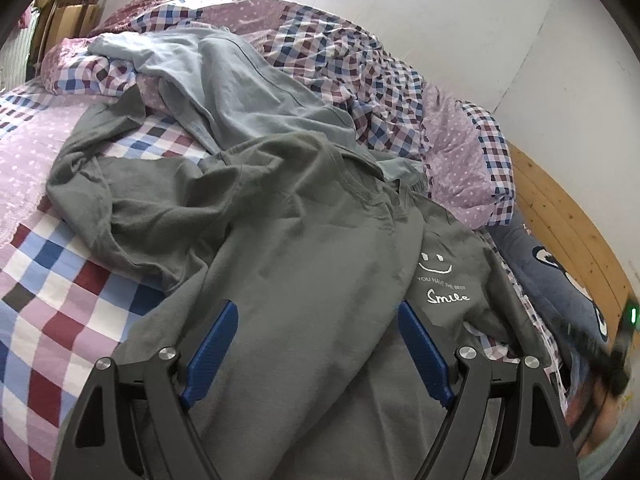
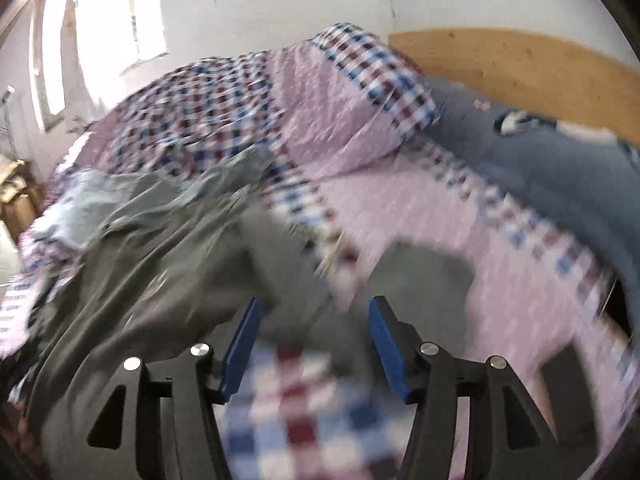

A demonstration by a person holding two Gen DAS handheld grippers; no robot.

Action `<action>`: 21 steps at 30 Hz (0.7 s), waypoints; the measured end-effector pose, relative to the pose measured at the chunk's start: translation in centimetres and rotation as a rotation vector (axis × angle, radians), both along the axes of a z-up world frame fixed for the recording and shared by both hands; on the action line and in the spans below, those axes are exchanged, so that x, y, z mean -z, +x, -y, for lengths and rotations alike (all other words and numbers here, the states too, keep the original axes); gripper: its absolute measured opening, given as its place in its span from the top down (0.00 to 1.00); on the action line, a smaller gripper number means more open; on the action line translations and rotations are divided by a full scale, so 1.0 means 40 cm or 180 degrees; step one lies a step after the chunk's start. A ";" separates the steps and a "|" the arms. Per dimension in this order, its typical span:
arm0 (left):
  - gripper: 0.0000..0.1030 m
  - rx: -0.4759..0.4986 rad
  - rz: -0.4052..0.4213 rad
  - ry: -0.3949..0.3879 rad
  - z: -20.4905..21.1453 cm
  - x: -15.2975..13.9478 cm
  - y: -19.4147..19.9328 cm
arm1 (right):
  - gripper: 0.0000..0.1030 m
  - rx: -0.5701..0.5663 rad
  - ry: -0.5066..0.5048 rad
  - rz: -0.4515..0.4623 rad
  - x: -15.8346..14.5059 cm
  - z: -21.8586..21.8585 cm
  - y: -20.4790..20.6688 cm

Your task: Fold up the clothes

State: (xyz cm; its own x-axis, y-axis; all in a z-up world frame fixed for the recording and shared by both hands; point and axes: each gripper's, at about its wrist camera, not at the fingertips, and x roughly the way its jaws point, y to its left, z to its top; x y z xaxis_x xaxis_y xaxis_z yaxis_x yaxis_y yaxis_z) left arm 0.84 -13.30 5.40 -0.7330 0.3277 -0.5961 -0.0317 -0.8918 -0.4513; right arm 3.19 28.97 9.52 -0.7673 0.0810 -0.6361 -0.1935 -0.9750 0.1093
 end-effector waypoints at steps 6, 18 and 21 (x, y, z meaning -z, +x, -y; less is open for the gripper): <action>0.17 -0.0096 -0.0110 0.0047 0.026 -0.035 0.026 | 0.42 -0.0463 -0.0210 0.0254 0.068 0.067 0.050; 0.17 -0.0060 -0.0231 -0.0043 0.063 -0.079 0.166 | 0.42 -0.0835 -0.0800 0.0413 0.059 0.025 0.197; 0.17 -0.0056 -0.0215 -0.0116 0.069 -0.076 0.225 | 0.42 -0.0910 -0.0978 0.0524 0.070 0.006 0.274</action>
